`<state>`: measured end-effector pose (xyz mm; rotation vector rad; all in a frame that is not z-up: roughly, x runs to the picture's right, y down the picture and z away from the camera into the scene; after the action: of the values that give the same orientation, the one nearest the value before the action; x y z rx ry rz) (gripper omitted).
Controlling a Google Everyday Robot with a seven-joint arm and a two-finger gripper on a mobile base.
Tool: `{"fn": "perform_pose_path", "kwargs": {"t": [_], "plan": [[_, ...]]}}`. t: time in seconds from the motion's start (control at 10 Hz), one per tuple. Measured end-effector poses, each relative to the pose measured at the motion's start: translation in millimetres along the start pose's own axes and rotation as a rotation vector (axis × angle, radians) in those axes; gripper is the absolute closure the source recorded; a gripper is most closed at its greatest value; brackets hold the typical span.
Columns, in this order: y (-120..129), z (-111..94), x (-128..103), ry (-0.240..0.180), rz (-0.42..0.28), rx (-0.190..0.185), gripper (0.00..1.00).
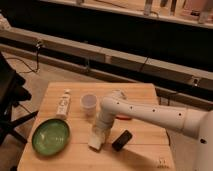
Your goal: Wipe the white sponge on the table
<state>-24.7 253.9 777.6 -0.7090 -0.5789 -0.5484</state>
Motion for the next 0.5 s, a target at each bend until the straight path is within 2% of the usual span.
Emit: {"fn": "perform_pose_path", "kwargs": {"t": [0.1,0.2,0.3,0.4,0.5], "plan": [[12,0,-1,0.002,0.007,0.001,0.57],[14,0,-3,0.002,0.006,0.002,0.47],[10,-1,-2,0.000,0.010,0.006,0.42],[-1,-1,0,0.000,-0.002,0.004,0.42],[-13,-1,4,0.000,-0.012,0.001,0.36]]}}
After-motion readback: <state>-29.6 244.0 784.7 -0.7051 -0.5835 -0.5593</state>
